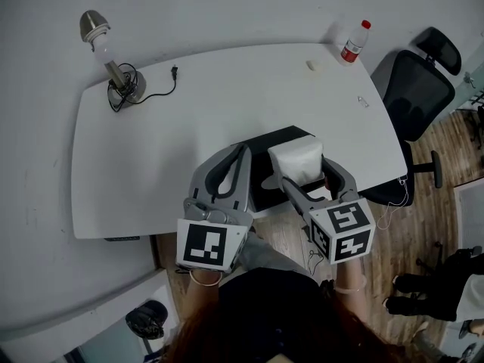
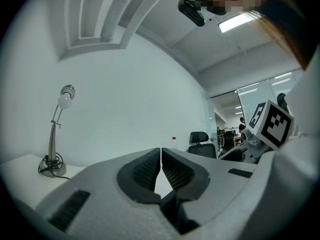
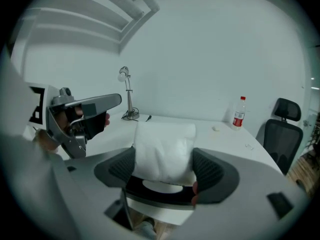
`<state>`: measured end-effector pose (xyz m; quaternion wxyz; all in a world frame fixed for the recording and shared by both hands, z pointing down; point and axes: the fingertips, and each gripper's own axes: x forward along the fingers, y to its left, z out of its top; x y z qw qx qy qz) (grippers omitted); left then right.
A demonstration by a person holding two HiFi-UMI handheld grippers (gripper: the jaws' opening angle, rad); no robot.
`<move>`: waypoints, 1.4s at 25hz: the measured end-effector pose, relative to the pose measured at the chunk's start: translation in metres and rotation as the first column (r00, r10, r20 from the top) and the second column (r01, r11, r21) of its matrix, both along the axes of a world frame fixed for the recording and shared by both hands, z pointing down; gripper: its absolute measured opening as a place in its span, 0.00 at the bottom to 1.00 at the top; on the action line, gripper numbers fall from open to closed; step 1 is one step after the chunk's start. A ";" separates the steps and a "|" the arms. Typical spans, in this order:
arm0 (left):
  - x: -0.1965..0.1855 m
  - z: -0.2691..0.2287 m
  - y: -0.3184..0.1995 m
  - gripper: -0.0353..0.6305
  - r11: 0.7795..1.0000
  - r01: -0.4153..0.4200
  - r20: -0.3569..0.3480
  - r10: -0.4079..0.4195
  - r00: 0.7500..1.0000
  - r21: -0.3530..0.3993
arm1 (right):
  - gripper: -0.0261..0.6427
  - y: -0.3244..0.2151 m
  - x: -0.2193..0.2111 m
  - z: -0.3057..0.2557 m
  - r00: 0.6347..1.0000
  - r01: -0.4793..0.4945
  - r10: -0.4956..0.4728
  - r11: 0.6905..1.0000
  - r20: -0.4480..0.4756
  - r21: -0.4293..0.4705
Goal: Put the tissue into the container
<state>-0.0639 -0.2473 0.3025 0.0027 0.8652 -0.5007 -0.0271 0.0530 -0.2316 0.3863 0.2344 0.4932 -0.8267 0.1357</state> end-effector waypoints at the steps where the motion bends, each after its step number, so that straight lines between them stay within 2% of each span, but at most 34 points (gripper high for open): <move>1: 0.000 0.001 -0.002 0.10 1.000 -0.001 0.000 0.001 1.000 -0.004 | 0.60 -0.001 0.000 0.003 1.000 0.002 -0.002 1.000 -0.002 -0.013; 18: 0.004 0.020 -0.023 0.10 0.998 -0.004 -0.018 0.003 1.000 -0.056 | 0.60 -0.003 0.004 0.045 0.996 0.032 -0.050 0.974 -0.075 -0.225; 27: 0.012 0.028 -0.029 0.10 0.997 -0.015 -0.026 0.013 1.000 -0.075 | 0.60 -0.003 0.006 0.060 0.993 0.037 -0.070 0.950 -0.096 -0.310; 35: 0.017 0.034 -0.036 0.10 0.996 -0.016 -0.025 0.014 1.000 -0.091 | 0.60 -0.007 0.009 0.072 0.989 0.035 -0.089 0.915 -0.115 -0.402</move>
